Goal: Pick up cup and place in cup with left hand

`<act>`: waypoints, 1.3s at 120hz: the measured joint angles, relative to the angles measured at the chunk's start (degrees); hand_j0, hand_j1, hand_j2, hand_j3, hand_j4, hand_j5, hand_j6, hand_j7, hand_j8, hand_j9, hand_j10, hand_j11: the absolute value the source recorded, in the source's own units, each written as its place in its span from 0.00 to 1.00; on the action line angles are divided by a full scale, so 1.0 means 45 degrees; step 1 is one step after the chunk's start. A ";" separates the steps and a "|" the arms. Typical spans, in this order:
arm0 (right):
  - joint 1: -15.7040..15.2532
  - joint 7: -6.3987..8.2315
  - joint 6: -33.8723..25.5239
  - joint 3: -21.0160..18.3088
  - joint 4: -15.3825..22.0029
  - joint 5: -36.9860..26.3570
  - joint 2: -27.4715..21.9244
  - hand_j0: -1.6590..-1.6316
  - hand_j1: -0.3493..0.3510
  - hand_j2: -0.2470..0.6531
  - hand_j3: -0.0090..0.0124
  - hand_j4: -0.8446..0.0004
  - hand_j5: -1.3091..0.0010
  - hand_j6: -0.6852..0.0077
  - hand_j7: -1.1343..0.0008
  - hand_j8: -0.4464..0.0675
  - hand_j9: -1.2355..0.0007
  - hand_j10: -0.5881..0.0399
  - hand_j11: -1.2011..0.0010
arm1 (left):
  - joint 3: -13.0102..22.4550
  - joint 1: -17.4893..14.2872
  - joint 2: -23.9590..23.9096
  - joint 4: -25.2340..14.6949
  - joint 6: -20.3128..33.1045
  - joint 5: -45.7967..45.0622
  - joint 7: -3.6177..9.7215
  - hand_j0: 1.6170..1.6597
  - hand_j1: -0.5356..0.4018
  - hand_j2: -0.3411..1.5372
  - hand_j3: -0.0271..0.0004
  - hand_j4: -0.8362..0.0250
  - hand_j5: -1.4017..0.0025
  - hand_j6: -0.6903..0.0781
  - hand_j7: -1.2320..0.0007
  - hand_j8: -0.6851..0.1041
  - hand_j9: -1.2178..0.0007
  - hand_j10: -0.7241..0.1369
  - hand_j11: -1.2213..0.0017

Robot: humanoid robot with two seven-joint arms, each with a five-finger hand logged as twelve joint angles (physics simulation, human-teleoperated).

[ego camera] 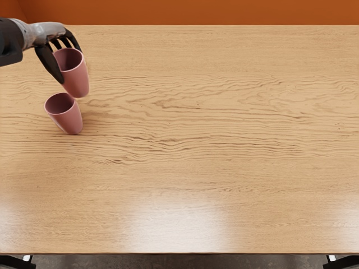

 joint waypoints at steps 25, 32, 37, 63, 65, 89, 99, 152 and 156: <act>0.0000 0.0000 0.0000 0.0000 0.0000 -0.0003 0.0000 0.04 0.00 0.27 0.42 1.00 1.00 0.99 1.00 0.87 1.00 0.94 1.00 | -0.0004 0.0020 0.0333 0.0012 -0.0176 -0.0125 0.0000 0.91 0.48 0.22 0.99 0.47 0.56 0.44 0.51 0.38 0.50 0.31 0.50; 0.0000 0.0000 0.0000 0.0000 0.0000 -0.0002 0.0000 0.04 0.00 0.27 0.42 1.00 1.00 0.99 1.00 0.87 1.00 0.94 1.00 | -0.0003 0.0038 0.0532 0.0013 -0.0185 -0.0174 0.0001 0.91 0.47 0.23 0.99 0.47 0.56 0.44 0.51 0.37 0.50 0.31 0.50; 0.0000 0.0000 0.0000 0.0000 0.0000 -0.0001 0.0000 0.04 0.00 0.27 0.42 1.00 1.00 0.99 1.00 0.87 1.00 0.94 1.00 | 0.0001 0.0039 0.0578 0.0019 -0.0199 -0.0195 0.0001 0.92 0.46 0.24 0.99 0.47 0.56 0.45 0.51 0.38 0.50 0.31 0.51; 0.0000 0.0000 0.0000 0.0000 0.0000 -0.0003 0.0000 0.04 0.00 0.27 0.42 1.00 1.00 0.99 1.00 0.87 1.00 0.94 1.00 | 0.0019 0.0078 0.0823 0.0046 -0.0228 -0.0329 0.0001 0.93 0.45 0.25 0.99 0.47 0.56 0.44 0.51 0.38 0.51 0.31 0.51; 0.0000 0.0000 0.0000 0.0000 0.0000 -0.0003 0.0000 0.04 0.00 0.27 0.42 1.00 1.00 0.99 1.00 0.87 1.00 0.94 1.00 | 0.0019 0.0056 0.0868 0.0046 -0.0273 -0.0361 0.0001 0.93 0.45 0.26 0.99 0.46 0.56 0.44 0.51 0.38 0.51 0.31 0.51; 0.0000 0.0000 0.0000 0.0000 0.0000 -0.0001 0.0000 0.04 0.00 0.27 0.42 1.00 1.00 0.99 1.00 0.87 1.00 0.94 1.00 | 0.0005 0.0020 0.0999 0.0051 -0.1004 -0.0754 0.0001 0.94 0.43 0.27 0.99 0.46 0.57 0.45 0.51 0.38 0.51 0.31 0.51; 0.0002 0.0000 0.0000 0.0000 0.0000 -0.0005 0.0000 0.04 0.00 0.27 0.42 1.00 1.00 0.99 1.00 0.87 1.00 0.94 1.00 | 0.0004 0.0020 0.1125 0.0052 -0.1196 -0.0802 0.0002 0.94 0.43 0.27 0.99 0.47 0.56 0.45 0.51 0.38 0.51 0.31 0.51; 0.0011 0.0000 0.0000 0.0000 0.0001 -0.0003 0.0000 0.04 0.00 0.27 0.42 1.00 1.00 0.99 1.00 0.87 1.00 0.94 1.00 | 0.0018 0.0118 0.1345 0.0088 -0.1637 -0.0832 0.0002 0.95 0.42 0.28 0.99 0.47 0.57 0.45 0.51 0.39 0.51 0.31 0.51; 0.0009 0.0000 0.0000 0.0000 0.0001 -0.0002 0.0000 0.04 0.00 0.27 0.42 1.00 1.00 0.99 1.00 0.87 1.00 0.94 1.00 | 0.0019 0.0118 0.1343 0.0089 -0.1648 -0.0836 0.0002 0.95 0.42 0.28 0.99 0.47 0.57 0.45 0.51 0.39 0.51 0.31 0.51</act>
